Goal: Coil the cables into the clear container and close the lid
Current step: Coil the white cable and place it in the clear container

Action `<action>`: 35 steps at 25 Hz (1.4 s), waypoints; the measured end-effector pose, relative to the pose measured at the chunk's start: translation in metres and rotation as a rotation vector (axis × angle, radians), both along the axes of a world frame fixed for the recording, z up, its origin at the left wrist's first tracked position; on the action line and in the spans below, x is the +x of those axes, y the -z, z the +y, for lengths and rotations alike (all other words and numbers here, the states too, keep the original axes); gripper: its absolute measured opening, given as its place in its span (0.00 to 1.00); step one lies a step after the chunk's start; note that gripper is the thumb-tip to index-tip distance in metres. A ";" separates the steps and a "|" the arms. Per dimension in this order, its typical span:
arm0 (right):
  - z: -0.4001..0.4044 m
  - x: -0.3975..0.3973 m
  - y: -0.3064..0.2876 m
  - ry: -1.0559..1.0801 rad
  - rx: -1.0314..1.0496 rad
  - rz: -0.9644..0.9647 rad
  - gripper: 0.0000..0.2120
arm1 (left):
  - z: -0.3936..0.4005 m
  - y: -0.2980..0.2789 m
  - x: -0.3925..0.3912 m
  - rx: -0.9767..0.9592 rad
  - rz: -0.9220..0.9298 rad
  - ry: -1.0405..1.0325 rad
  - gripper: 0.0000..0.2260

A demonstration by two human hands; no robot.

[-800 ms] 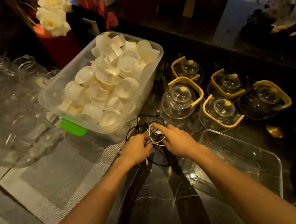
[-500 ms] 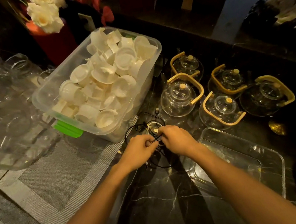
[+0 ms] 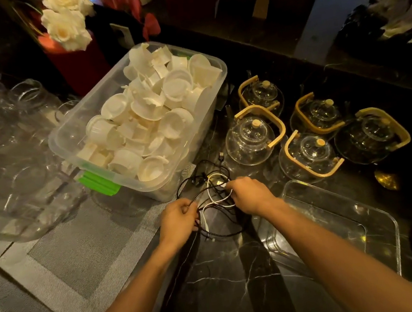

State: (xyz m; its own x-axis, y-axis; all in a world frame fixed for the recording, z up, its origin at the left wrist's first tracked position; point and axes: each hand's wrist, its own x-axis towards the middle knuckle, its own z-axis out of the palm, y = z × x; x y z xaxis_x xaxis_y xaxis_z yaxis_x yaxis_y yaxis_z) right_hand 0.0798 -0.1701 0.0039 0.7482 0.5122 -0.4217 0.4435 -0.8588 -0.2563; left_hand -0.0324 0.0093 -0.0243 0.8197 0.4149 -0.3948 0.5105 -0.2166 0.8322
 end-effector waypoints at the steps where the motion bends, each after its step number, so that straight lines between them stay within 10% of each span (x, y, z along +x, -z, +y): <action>1: 0.005 0.000 0.003 -0.042 -0.020 -0.019 0.18 | 0.003 0.001 0.000 -0.025 -0.011 -0.029 0.08; 7: 0.013 -0.006 0.016 -0.204 -0.090 -0.125 0.13 | 0.011 0.005 0.001 -0.082 -0.020 -0.100 0.07; 17: -0.026 -0.015 -0.058 0.404 0.842 -0.174 0.05 | 0.009 -0.008 0.010 0.119 0.032 0.050 0.10; 24: -0.049 -0.024 -0.108 0.653 1.053 -0.169 0.07 | -0.019 -0.047 0.008 0.350 -0.134 0.243 0.15; 31: -0.096 -0.043 -0.143 0.795 1.424 0.143 0.10 | -0.083 -0.111 0.035 0.167 -0.440 0.478 0.09; 35: -0.131 -0.048 -0.139 0.929 1.196 0.008 0.09 | -0.104 -0.126 0.038 -0.184 -0.424 0.545 0.11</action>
State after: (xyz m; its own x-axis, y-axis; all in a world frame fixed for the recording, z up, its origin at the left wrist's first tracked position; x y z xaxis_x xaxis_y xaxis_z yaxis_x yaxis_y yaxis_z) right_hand 0.0320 -0.3012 0.1425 0.9888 -0.0928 -0.1172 -0.1276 -0.1151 -0.9851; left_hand 0.0060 -0.0950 0.1017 0.9899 -0.1405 -0.0206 -0.0059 -0.1856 0.9826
